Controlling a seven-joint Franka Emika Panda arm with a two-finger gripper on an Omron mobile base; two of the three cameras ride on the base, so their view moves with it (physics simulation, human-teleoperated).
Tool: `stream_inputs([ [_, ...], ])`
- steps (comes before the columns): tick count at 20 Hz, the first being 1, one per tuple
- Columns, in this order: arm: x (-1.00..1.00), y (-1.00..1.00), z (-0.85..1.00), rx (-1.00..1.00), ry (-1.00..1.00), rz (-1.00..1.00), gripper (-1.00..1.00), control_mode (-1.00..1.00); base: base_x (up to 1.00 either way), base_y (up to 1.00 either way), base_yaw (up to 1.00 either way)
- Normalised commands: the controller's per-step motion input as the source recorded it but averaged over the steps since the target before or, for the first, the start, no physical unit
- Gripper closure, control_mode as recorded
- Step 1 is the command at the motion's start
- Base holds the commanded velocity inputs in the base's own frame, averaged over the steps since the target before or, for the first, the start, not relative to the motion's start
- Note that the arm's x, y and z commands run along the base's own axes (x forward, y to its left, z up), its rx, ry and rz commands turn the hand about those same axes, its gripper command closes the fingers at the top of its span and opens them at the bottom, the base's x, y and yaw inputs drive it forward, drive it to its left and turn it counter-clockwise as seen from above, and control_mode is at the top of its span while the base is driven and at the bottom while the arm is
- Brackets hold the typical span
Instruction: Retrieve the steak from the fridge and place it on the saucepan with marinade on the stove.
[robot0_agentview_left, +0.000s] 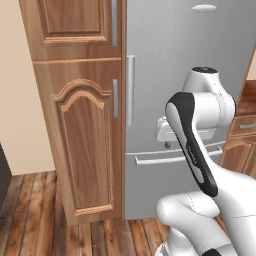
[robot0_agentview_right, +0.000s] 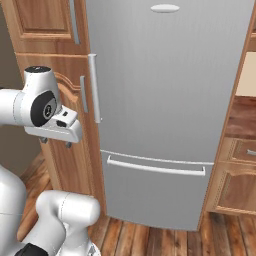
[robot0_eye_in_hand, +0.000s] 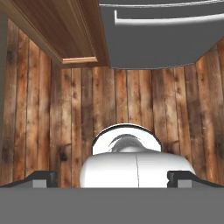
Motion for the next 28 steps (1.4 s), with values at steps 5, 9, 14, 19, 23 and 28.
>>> stream_inputs([
  [5, 0.00, 0.00, 0.00, 0.00, 0.00, 0.00, -1.00, -1.00, 0.00, 0.00, 0.00],
  [9, 0.00, 0.00, 0.00, 0.00, 0.00, 0.00, -1.00, -1.00, 0.00, 0.00, 0.00],
  [14, 0.00, 0.00, 0.00, 0.00, 0.00, 0.00, -1.00, -1.00, 0.00, 0.00, 0.00],
  [19, 0.03, 0.05, 0.00, 0.00, -0.02, -0.01, -1.00, -1.00, 0.00, 0.00, 0.00],
  [23, 0.00, 0.01, 0.54, 0.00, -0.30, 0.00, -1.00, -1.00, 0.00, 0.00, 0.00],
  [28, 0.00, 0.00, 0.63, 0.00, -0.46, 0.00, -1.00, -1.00, 0.00, 0.00, 0.00],
])
